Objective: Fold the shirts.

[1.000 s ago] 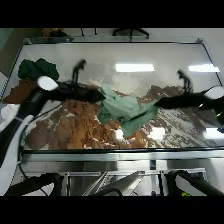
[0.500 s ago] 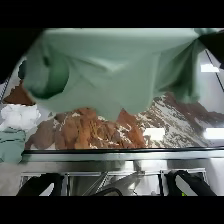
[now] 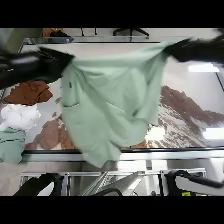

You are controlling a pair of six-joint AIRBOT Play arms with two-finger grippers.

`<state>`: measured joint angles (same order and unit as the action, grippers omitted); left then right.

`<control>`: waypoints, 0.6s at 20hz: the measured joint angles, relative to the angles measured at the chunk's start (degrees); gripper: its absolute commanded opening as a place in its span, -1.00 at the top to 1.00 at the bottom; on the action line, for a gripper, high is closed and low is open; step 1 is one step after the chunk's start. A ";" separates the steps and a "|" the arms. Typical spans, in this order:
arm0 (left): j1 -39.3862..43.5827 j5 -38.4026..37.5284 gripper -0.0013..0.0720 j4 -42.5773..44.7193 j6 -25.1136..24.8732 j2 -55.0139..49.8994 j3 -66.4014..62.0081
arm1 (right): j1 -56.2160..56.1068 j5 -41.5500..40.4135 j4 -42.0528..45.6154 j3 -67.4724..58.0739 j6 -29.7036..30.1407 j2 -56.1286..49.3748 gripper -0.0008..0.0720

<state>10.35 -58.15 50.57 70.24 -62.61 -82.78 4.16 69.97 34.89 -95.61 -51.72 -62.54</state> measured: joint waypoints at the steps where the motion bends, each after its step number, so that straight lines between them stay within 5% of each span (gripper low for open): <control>1: -1.57 0.33 0.93 0.22 -0.87 -3.87 2.10 | -1.18 -0.83 -0.11 0.72 0.31 -4.83 0.91; 2: -2.95 0.61 0.93 0.28 -1.79 -7.39 3.54 | -2.12 -1.79 -0.59 1.14 0.42 -8.98 0.87; 3: -4.24 0.96 0.92 0.28 -2.51 -11.17 4.57 | -2.91 -2.93 -0.96 1.42 0.46 -12.83 0.51; 4: -5.29 1.01 0.28 0.28 -3.13 -14.58 5.01 | -3.52 -4.17 -1.14 1.64 0.66 -16.28 0.19; 5: -6.29 0.98 -0.89 0.28 -3.50 -18.03 4.90 | -3.78 -5.33 -1.11 1.79 0.68 -18.71 0.16; 8: -9.40 -2.36 -0.85 0.28 -3.65 -25.94 0.85 | -2.82 -6.32 -1.51 1.95 0.68 -21.22 0.07; 9: -10.62 -4.59 -0.85 0.28 -3.63 -27.69 -1.11 | -1.42 -5.51 -1.14 1.97 0.33 -20.50 -0.35; 10: -12.09 -7.28 -0.85 0.28 -3.26 -29.07 -3.19 | 0.31 -4.61 -0.26 1.99 -0.76 -19.26 -0.56; 12: -15.08 -12.48 -0.85 0.35 -2.47 -30.42 -5.64 | 4.46 -0.57 3.04 2.47 -4.11 -16.13 -0.56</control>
<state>-4.73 -70.63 50.92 67.77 -93.03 -88.42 8.62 69.41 37.93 -93.14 -55.83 -78.67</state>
